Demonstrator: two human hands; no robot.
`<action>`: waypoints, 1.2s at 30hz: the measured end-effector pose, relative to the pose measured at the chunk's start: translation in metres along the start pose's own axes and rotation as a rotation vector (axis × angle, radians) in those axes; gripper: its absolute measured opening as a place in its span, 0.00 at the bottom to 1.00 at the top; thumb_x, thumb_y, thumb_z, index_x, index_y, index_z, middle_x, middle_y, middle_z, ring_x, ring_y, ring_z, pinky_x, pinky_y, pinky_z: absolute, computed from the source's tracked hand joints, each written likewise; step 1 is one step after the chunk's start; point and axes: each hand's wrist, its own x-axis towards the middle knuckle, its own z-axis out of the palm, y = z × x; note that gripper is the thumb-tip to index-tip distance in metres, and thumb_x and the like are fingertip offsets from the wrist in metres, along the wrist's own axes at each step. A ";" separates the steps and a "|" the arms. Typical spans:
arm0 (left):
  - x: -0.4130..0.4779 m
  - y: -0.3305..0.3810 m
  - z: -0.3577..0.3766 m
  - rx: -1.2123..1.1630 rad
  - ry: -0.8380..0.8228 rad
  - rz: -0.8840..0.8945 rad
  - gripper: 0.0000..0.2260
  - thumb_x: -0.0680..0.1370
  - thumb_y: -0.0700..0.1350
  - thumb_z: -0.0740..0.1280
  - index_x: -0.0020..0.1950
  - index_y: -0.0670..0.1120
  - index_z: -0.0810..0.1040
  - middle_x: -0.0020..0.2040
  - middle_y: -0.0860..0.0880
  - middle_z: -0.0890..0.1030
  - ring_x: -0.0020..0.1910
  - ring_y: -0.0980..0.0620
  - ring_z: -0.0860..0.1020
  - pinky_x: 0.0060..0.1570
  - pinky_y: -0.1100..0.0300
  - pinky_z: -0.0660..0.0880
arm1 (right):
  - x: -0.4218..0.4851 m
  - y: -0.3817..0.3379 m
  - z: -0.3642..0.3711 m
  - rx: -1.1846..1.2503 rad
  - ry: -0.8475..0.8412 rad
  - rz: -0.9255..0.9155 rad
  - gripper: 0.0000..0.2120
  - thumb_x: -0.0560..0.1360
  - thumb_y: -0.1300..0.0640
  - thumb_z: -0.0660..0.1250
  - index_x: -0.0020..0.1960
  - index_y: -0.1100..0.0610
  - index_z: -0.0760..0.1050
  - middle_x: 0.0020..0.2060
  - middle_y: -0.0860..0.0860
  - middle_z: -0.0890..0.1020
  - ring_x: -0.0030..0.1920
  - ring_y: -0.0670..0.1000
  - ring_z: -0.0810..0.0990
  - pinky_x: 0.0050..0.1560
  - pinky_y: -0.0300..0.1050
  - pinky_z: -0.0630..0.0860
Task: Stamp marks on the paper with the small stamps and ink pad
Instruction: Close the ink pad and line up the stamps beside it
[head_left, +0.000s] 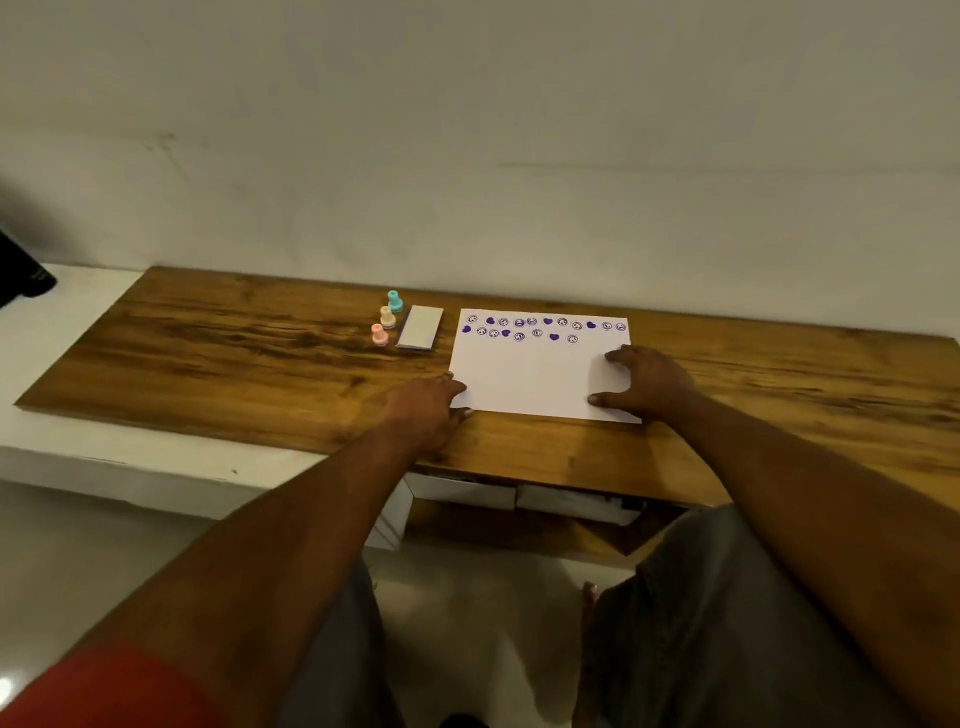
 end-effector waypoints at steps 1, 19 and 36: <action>0.000 0.001 -0.001 0.004 -0.003 -0.003 0.28 0.83 0.65 0.60 0.81 0.57 0.65 0.82 0.52 0.64 0.77 0.45 0.68 0.72 0.47 0.69 | -0.002 -0.002 0.000 0.012 -0.002 0.004 0.46 0.69 0.29 0.72 0.79 0.52 0.66 0.78 0.52 0.68 0.76 0.56 0.68 0.73 0.52 0.67; -0.004 0.005 0.000 0.047 -0.089 0.002 0.33 0.83 0.64 0.60 0.84 0.52 0.57 0.85 0.49 0.57 0.79 0.43 0.65 0.72 0.44 0.70 | -0.009 -0.014 -0.006 0.046 -0.039 0.032 0.47 0.68 0.34 0.77 0.79 0.54 0.66 0.77 0.54 0.69 0.74 0.56 0.69 0.71 0.52 0.69; -0.010 -0.003 -0.005 -0.078 -0.079 0.070 0.32 0.85 0.63 0.58 0.86 0.52 0.53 0.86 0.50 0.51 0.82 0.44 0.58 0.77 0.44 0.64 | -0.010 -0.019 -0.005 0.124 0.288 0.018 0.35 0.71 0.36 0.75 0.73 0.51 0.74 0.71 0.53 0.75 0.69 0.57 0.75 0.65 0.55 0.75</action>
